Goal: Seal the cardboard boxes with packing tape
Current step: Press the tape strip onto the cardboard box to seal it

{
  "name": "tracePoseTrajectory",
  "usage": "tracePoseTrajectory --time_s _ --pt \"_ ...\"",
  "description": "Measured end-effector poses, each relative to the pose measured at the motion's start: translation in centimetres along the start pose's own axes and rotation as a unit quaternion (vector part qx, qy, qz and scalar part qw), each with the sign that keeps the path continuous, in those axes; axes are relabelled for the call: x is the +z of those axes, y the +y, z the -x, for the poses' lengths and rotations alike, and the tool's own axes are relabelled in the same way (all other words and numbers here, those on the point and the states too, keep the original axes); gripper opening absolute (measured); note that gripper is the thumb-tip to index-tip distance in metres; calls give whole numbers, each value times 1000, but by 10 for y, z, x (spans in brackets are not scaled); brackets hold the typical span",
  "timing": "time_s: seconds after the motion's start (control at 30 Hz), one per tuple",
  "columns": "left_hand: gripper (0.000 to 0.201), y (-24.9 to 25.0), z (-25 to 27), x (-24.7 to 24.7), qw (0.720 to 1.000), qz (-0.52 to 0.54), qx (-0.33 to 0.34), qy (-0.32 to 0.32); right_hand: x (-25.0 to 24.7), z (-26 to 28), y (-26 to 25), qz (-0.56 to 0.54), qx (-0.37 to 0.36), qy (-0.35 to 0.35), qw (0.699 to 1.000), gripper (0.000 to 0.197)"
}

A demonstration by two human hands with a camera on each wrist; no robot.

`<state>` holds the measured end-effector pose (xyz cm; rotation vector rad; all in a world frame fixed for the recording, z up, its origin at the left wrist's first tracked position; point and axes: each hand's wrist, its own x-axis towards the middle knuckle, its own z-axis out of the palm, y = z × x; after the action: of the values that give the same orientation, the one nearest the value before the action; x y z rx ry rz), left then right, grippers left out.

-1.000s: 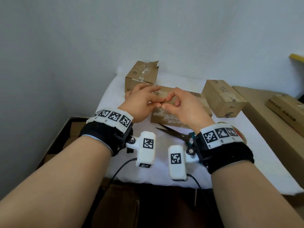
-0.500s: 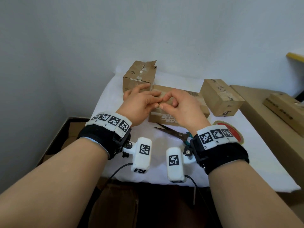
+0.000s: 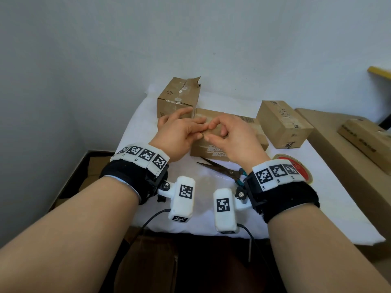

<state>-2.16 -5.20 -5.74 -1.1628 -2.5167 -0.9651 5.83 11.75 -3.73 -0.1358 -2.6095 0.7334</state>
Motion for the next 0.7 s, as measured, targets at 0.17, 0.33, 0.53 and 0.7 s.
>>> tracePoseTrajectory --time_s 0.17,0.33,0.53,0.7 --pt "35 0 1 0 1000 10 -3 1 0 0 0 11 0 1 1000 20" --pt "36 0 2 0 1000 20 -4 -2 0 0 0 8 11 -2 1000 20" --pt "39 -5 3 1 1000 31 2 1 -1 0 -2 12 22 -5 1000 20" --pt "39 -5 4 1 999 43 0 9 -2 -1 -4 24 26 -16 999 27"
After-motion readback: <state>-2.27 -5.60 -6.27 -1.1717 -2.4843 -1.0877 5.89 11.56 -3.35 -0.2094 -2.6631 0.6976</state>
